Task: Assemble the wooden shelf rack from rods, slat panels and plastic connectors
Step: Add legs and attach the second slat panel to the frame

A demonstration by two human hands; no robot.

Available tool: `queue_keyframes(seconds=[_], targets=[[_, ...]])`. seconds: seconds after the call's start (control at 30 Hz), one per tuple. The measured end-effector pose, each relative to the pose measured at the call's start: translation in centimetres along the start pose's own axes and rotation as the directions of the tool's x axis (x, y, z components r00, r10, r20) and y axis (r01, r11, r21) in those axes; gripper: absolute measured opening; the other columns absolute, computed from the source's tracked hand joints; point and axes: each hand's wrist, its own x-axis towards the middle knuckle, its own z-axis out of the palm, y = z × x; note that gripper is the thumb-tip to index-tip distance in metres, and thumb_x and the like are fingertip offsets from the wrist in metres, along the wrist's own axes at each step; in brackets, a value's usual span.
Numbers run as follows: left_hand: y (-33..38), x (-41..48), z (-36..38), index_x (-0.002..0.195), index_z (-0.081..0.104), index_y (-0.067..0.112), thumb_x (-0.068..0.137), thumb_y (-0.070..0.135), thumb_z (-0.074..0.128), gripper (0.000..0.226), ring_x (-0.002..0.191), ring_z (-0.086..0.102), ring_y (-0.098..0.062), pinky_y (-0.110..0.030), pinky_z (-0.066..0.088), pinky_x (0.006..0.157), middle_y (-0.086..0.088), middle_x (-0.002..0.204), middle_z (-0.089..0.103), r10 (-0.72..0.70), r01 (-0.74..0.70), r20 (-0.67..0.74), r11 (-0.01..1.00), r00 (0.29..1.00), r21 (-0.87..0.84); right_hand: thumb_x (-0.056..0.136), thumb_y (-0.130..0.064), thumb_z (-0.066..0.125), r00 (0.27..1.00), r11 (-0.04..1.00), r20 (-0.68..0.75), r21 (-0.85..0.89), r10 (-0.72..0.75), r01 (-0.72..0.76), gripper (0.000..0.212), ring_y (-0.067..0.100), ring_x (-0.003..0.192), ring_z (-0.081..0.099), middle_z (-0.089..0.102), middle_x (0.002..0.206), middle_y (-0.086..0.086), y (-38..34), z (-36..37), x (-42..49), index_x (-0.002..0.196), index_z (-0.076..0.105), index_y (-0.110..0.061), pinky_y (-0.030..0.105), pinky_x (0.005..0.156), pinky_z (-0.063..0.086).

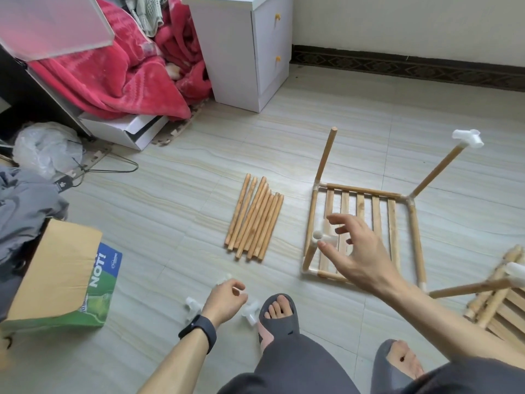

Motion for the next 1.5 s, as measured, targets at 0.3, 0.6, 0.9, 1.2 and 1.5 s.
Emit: queue_keyframes(seconds=[0.3,0.6,0.9,1.2,1.5], targets=[[-1.7,2.3,5.0,0.13,0.059,0.026,0.099,0.021,0.051,0.032,0.116,0.062,-0.021,-0.033,0.051,0.098,-0.003,0.131,0.064,-0.027,0.0,0.069,0.93,0.997,0.367,0.098,-0.047,0.058,0.958,0.861,0.122,-0.419,-0.261,0.288,0.036,0.015,0.085,0.067,0.061,0.127,0.007,-0.1,0.9,0.8,0.129,0.068,-0.033,0.032,0.06,0.053],[4.1,2.2,0.5,0.113,0.066,0.022,0.1,0.012,0.047,0.024,0.105,0.066,-0.025,-0.033,0.052,0.092,-0.006,0.114,0.068,0.055,-0.054,-0.109,0.998,0.993,0.01,0.101,-0.052,0.039,0.949,0.836,0.174,-0.451,-0.262,0.314,0.046,0.021,0.082,0.068,0.059,0.133,0.01,0.3,0.5,0.4,0.138,0.061,-0.035,0.038,0.064,0.057],[18.0,-4.9,-5.9,0.113,0.068,0.013,0.1,0.013,0.062,0.014,0.076,0.075,-0.018,-0.025,0.06,0.068,-0.012,0.101,0.072,0.377,-0.35,-0.102,0.681,0.921,-0.643,0.094,-0.068,0.049,0.938,0.965,0.347,-0.25,0.007,0.085,0.065,0.02,0.135,0.049,0.047,0.152,0.001,-1.5,-2.4,0.1,0.153,0.028,-0.053,0.041,0.112,0.041],[28.1,-11.8,-6.8,0.121,0.06,0.004,0.107,0.027,0.047,0.029,0.059,0.063,-0.014,-0.026,0.055,0.061,-0.013,0.096,0.067,0.596,-0.491,0.043,0.699,0.802,-0.52,0.088,-0.039,0.078,0.993,0.839,-0.08,0.543,0.084,-0.027,0.056,0.018,0.077,0.076,0.074,0.109,0.001,-4.2,-9.1,-0.4,0.139,0.056,-0.031,0.022,0.068,0.056],[31.9,-13.0,-6.2,0.105,0.061,0.013,0.106,0.05,0.038,0.044,0.049,0.046,-0.009,-0.022,0.042,0.05,0.004,0.066,0.06,0.567,-0.427,0.026,0.648,0.823,-0.63,0.082,-0.048,0.078,0.994,0.899,-0.096,0.438,0.049,-0.002,0.034,0.017,0.073,0.074,0.077,0.088,0.0,-4.8,-15.5,0.1,0.111,0.07,-0.03,0.021,0.065,0.053]])
